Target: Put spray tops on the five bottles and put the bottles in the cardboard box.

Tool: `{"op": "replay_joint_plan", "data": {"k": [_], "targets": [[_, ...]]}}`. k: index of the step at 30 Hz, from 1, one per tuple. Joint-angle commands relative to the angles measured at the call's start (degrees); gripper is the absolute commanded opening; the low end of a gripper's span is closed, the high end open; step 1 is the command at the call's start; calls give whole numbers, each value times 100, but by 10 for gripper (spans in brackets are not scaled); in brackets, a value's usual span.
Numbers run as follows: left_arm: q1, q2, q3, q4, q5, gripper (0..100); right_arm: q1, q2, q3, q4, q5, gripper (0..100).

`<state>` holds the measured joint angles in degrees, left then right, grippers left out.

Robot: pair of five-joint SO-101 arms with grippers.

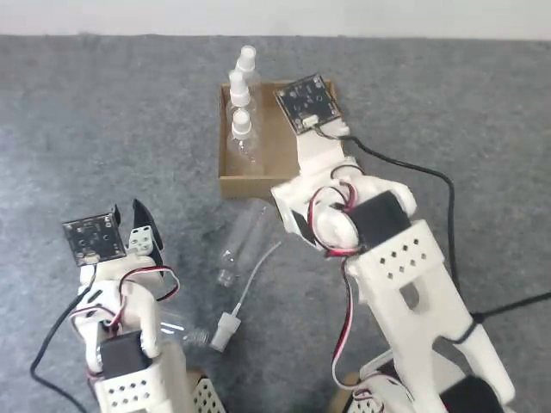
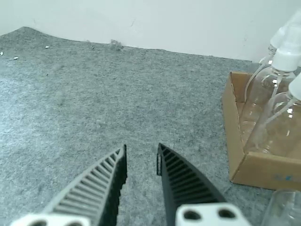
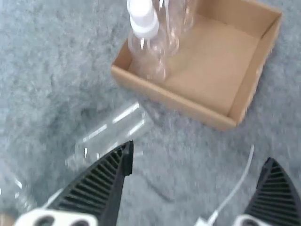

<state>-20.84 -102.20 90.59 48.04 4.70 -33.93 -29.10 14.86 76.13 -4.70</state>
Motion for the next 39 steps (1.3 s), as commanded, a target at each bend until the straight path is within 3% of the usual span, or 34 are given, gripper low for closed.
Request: {"op": "replay_joint_plan", "data": {"k": [1, 6, 13, 18, 22, 25, 39], "targets": [[-26, -70, -57, -176, -44, 101, -189, -347, -334, 488, -281, 366], [-26, -70, -57, -176, -44, 101, -655, -207, -70, 655, -1785, 366], [-26, -70, -57, -176, -53, 101, -1349, 110, 1055, -734, -2875, 366], [-26, -70, -57, -176, -53, 101, -1481, 541, 1635, -2211, -3042, 340], [-26, -70, -57, -176, -53, 101, -1455, 1191, 1644, -2905, -3059, 254], [-26, -70, -57, -176, -53, 101, -1464, 1666, 1644, -3319, -3235, 261], [-26, -70, -57, -176, -53, 101, -1218, 3319, 1046, -3670, -3552, 282]]}}
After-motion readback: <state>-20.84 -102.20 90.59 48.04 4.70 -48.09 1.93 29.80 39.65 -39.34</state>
